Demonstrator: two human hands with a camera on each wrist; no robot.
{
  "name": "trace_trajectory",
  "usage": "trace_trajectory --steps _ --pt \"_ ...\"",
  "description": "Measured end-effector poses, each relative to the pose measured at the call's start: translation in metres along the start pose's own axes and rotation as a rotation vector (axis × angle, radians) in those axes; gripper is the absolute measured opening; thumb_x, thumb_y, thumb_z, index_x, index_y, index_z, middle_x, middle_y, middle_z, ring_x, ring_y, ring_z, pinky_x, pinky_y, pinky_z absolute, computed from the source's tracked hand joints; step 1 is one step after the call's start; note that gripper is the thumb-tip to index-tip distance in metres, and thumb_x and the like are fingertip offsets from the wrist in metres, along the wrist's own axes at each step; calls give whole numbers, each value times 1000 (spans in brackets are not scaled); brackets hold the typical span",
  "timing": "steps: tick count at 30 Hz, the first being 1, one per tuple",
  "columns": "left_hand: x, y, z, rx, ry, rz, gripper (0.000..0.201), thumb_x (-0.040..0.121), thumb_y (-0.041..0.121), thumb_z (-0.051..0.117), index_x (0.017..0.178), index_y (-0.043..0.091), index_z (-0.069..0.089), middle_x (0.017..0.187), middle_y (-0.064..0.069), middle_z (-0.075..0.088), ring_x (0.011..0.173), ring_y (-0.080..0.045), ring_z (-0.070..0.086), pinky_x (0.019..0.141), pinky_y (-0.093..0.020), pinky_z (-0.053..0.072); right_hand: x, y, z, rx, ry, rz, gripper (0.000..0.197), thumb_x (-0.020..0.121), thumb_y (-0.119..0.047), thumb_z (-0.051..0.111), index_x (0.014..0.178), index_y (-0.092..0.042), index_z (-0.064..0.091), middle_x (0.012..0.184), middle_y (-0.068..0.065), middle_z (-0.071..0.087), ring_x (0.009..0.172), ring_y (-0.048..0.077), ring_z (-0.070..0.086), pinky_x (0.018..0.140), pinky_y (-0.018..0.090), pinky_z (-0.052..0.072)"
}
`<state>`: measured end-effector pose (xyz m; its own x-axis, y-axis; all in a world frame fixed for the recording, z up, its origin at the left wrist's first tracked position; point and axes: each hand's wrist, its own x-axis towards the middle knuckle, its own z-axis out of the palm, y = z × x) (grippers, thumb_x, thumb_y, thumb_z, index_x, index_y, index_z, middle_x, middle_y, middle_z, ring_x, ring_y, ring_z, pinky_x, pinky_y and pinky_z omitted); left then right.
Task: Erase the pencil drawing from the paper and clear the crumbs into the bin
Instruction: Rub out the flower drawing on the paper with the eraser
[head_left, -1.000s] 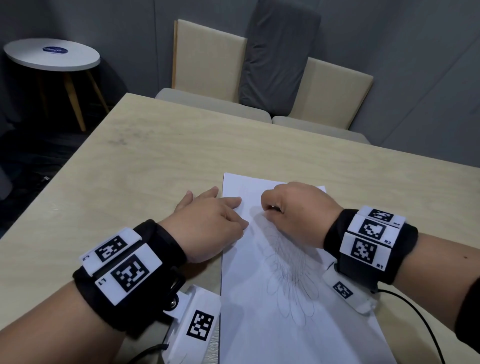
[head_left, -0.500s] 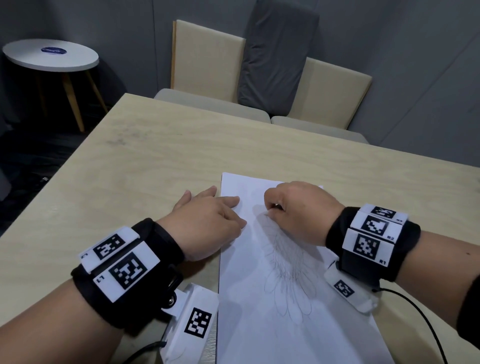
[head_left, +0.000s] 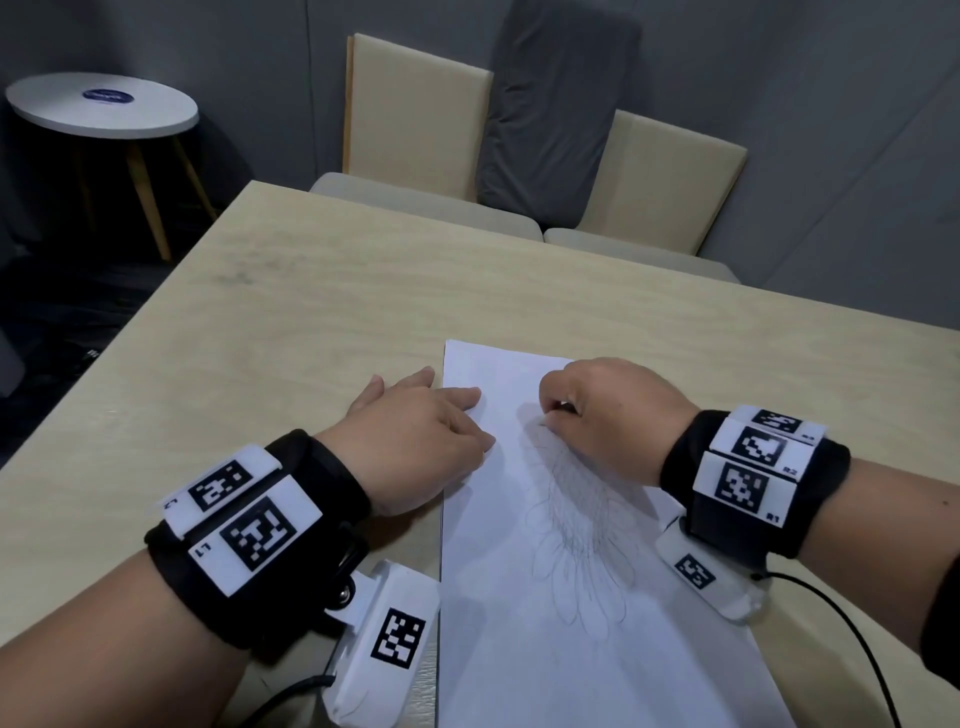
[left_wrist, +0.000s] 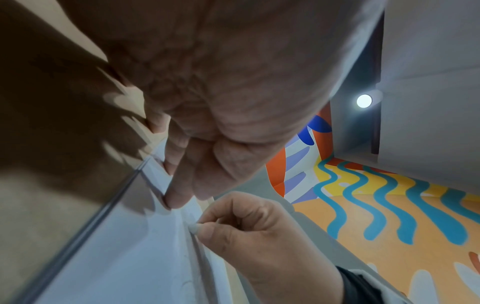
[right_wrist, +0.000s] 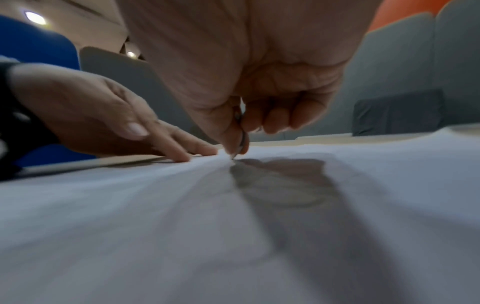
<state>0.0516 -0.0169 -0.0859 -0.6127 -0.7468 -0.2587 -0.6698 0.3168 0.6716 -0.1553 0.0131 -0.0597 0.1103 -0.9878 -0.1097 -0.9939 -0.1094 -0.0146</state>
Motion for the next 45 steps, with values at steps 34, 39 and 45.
trace_trajectory --steps 34,39,45 --pt "1 0 -1 6 15 -20 30 95 33 51 107 27 78 157 26 31 151 0 -2 119 -38 -11 -10 -4 5 92 -40 -110 11 94 -24 55 87 -20 62 82 -5 59 84 19 54 75 38 48" --pt "1 0 -1 5 17 -18 28 96 33 52 105 32 78 156 26 31 152 -1 -1 120 -39 -11 -7 -4 3 61 -14 -76 13 96 -25 52 88 -21 62 85 -4 60 84 20 55 77 39 49" --pt "2 1 -1 29 10 -24 29 96 33 50 107 32 78 157 26 30 152 -2 -1 120 -40 -10 -15 -6 4 37 -53 -134 12 95 -26 52 88 -21 60 82 -6 57 86 19 52 77 38 47"
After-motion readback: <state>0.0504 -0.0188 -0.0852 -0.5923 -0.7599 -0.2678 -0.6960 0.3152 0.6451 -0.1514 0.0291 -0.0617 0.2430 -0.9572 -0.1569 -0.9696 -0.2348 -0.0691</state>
